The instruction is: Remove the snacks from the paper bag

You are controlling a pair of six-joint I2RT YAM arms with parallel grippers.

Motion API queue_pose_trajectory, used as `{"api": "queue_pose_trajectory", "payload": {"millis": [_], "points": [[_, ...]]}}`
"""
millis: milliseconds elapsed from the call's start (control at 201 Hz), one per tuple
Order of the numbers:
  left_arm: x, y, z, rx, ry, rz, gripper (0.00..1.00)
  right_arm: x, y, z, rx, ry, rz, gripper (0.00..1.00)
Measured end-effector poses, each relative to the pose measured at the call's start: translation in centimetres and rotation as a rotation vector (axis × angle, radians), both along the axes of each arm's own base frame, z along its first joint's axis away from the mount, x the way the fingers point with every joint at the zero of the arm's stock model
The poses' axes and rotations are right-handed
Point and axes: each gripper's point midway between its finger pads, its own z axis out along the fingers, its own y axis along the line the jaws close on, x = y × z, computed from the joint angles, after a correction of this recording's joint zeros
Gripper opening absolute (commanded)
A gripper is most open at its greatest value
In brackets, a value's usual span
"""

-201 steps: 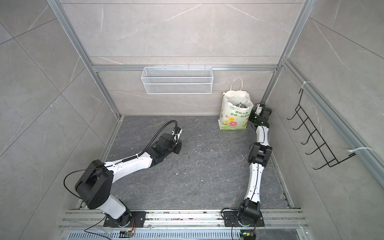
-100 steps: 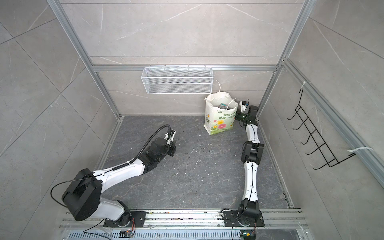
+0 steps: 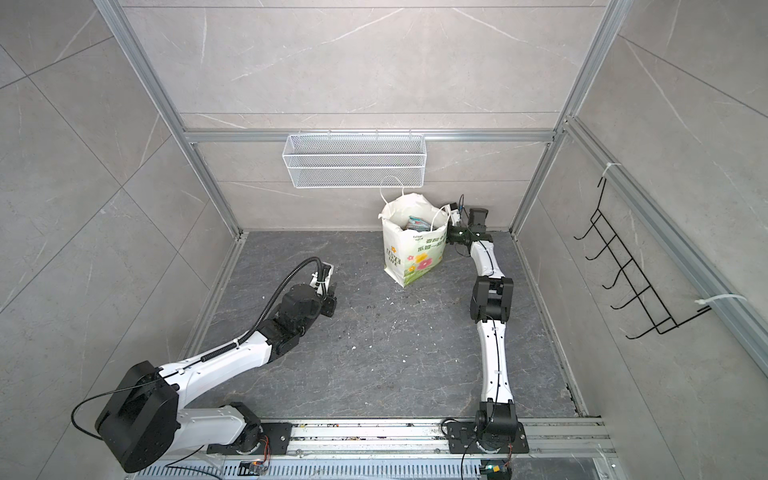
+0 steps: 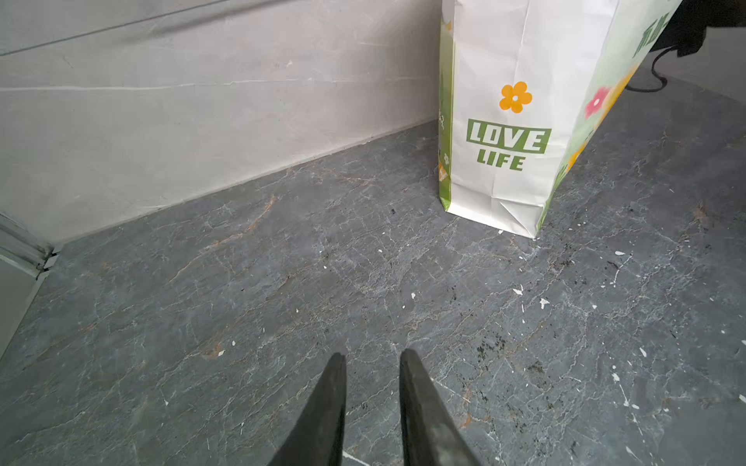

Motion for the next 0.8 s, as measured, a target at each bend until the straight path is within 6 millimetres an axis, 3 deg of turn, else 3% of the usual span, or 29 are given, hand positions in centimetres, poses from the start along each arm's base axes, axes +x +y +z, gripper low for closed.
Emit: {"api": "queue_pose_trajectory", "payload": {"millis": [219, 547, 796], "points": [[-0.5, 0.9, -0.4, -0.014, 0.005, 0.02, 0.28, -5.2, 3.5, -0.4, -0.074, 0.065, 0.072, 0.25], [1.3, 5.1, -0.7, -0.12, 0.027, 0.158, 0.28, -11.3, 4.8, -1.1, -0.158, 0.127, 0.002, 0.24], [1.7, 6.0, -0.7, -0.149, 0.04, 0.172, 0.28, -16.1, 8.8, -1.8, -0.201, 0.134, -0.008, 0.24]]}}
